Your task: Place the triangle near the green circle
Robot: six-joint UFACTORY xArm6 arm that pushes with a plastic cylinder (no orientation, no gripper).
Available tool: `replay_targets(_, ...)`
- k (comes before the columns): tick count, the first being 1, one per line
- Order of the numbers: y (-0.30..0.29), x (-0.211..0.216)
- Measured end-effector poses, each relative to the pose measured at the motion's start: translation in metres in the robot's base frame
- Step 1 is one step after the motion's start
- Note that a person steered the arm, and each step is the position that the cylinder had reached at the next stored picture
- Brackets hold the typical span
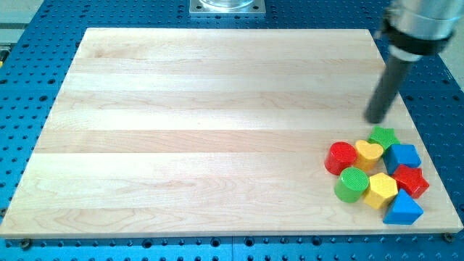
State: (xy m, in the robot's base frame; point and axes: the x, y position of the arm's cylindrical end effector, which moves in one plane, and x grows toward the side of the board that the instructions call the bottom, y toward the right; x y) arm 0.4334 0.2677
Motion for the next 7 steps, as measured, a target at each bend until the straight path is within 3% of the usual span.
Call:
replay_targets(1, 0.035, 0.000)
replay_targets(2, 0.035, 0.023)
replay_targets(3, 0.035, 0.111)
replay_targets(7, 0.009, 0.184)
